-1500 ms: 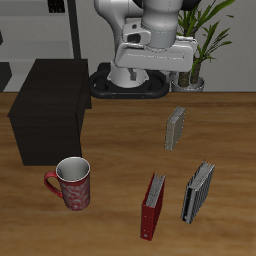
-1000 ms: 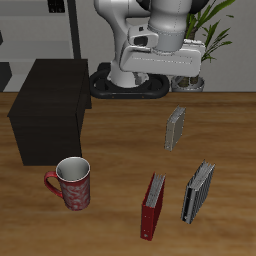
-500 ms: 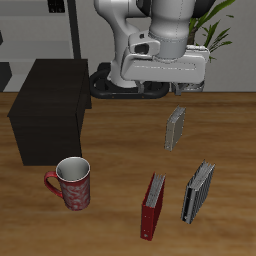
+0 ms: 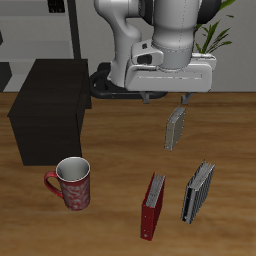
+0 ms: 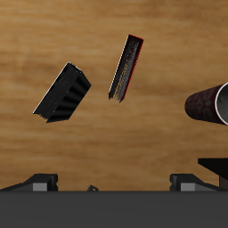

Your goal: Place the red book flat on top of the shelf

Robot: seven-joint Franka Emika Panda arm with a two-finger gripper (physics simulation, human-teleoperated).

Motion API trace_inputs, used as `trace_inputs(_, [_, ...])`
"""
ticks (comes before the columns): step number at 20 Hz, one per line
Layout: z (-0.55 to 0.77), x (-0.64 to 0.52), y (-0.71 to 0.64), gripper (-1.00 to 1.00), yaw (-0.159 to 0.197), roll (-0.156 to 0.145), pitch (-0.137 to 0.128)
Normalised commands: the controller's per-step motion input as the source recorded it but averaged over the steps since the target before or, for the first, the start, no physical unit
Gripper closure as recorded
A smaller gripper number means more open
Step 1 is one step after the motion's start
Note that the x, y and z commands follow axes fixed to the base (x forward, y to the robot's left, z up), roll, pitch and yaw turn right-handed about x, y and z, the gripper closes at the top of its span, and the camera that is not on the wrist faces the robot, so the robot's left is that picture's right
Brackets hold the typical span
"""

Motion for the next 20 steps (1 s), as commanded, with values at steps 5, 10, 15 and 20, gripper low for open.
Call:
trace_inputs(5, [0.00,0.30,0.02,-1.00,-0.016,0.024,0.006])
trace_inputs(10, [0.06,0.33,0.03,-1.00,-0.015,0.012,-0.012])
trace_inputs(15, [0.08,0.23,-0.04,-1.00,0.003,-0.022,-0.014])
trace_inputs(20, [0.08,0.20,-0.02,-1.00,-0.004,-0.004,-0.011])
